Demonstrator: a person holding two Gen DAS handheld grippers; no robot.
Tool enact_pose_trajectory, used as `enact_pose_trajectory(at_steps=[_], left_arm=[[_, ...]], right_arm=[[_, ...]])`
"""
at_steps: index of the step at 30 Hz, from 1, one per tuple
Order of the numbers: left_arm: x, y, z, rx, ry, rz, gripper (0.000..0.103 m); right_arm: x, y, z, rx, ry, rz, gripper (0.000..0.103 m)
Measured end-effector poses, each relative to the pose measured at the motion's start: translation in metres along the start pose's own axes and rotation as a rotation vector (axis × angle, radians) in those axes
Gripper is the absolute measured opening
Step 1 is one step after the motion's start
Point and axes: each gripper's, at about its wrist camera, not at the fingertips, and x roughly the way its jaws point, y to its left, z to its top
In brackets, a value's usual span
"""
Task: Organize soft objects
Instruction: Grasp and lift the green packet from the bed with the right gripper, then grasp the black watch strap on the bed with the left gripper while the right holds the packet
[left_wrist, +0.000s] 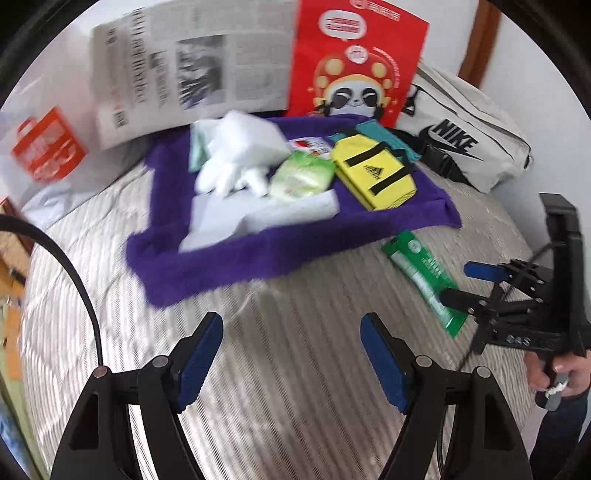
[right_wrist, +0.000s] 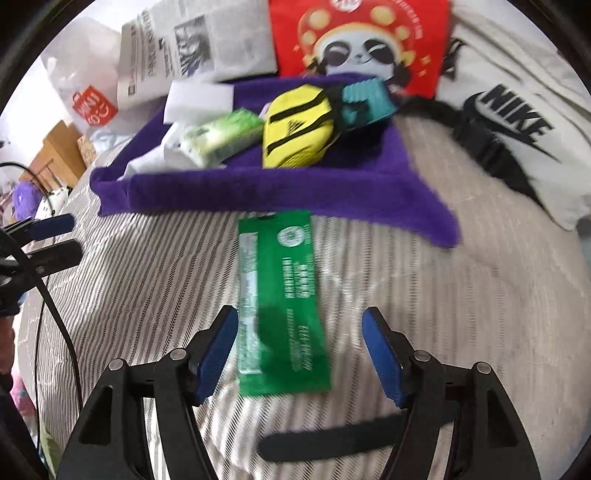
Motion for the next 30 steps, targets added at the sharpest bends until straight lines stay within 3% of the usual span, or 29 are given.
enact_pose_trajectory(at_steps=[6,7,10,14,24,30], left_arm=[[-0.011,0.018,-0.025,-0.056,-0.010,-0.005,0.075],[-0.011,0.019,-0.028,-0.060,-0.007,-0.004,0.075],[-0.010,0.020,-0.036,-0.062,0.003,0.003,0.075],[-0.008,0.019,-0.042,-0.060,0.010,-0.006,0.075],[0.005,-0.012,-0.042,0.011,0.024,-0.073,0.075],[0.021,-0.056,-0.033,0.120,0.035,-0.165,0.075]], right_arm=[[0.017,0.027,0.002,-0.072,-0.012,-0.077,0.075],[0.018,0.029,0.002,-0.078,-0.031,-0.081,0.071],[0.015,0.028,0.004,-0.064,-0.060,-0.070,0.038],[0.012,0.016,0.005,-0.049,-0.049,-0.048,0.018],[-0.017,-0.013,-0.007,0.017,-0.075,-0.028,0.015],[-0.061,-0.054,-0.021,0.085,-0.127,-0.101,0.015]])
